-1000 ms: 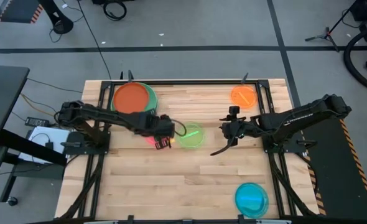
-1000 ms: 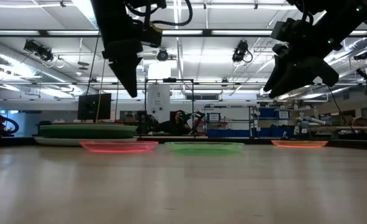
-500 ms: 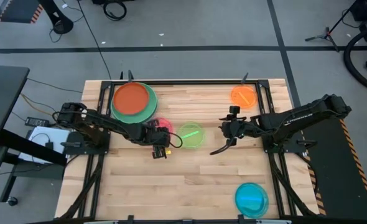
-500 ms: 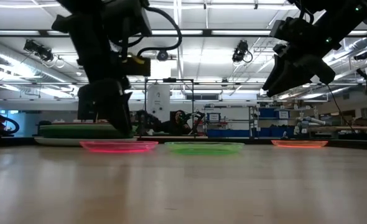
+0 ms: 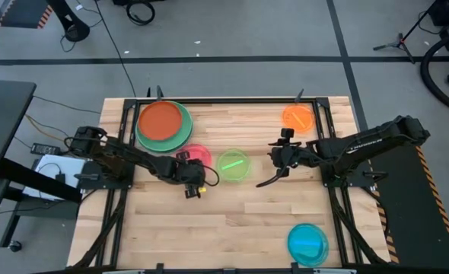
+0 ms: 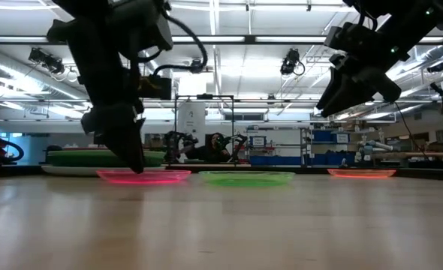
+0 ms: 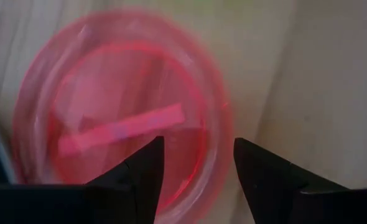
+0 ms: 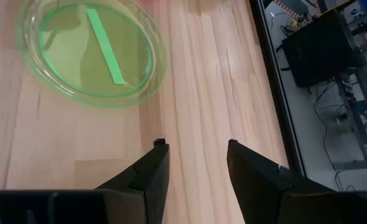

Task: Stack plastic plates
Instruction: Stack the small red plate on the small green plate, then stack the small blue plate on the small red plate

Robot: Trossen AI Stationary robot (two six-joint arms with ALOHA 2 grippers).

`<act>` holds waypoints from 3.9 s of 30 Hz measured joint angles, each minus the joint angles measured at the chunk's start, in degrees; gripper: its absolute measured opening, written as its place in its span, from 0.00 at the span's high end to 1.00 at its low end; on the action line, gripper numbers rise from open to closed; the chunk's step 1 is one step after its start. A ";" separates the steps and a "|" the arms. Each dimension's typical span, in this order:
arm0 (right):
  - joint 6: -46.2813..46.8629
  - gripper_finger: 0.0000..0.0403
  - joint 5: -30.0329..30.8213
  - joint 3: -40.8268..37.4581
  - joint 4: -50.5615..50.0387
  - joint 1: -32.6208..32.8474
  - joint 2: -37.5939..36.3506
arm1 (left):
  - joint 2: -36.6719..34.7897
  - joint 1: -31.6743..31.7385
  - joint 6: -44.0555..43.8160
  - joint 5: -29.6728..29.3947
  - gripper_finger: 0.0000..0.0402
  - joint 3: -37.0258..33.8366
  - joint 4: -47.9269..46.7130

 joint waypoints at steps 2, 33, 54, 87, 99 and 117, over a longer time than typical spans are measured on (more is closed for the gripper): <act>0.00 0.58 0.04 0.00 0.01 -0.17 0.01 | 0.99 0.18 -1.33 -0.01 0.51 0.00 -0.37; -0.15 0.58 0.45 0.02 -3.41 -0.17 -0.15 | 4.98 -1.33 6.22 -3.03 0.99 12.31 -6.01; 0.04 0.58 1.49 0.02 -5.13 -0.12 -0.22 | 16.63 0.26 24.98 -2.90 1.00 22.38 8.07; 36.50 0.58 -21.75 15.11 -27.81 21.99 13.83 | 10.91 -10.57 13.00 4.81 0.80 27.52 8.16; 58.58 0.50 -42.59 12.19 -29.75 34.80 20.38 | 11.47 -13.28 11.39 4.08 0.80 27.41 13.37; 72.34 0.50 -49.03 2.40 -10.93 39.60 20.52 | 11.47 -13.81 11.98 4.11 0.80 27.41 15.14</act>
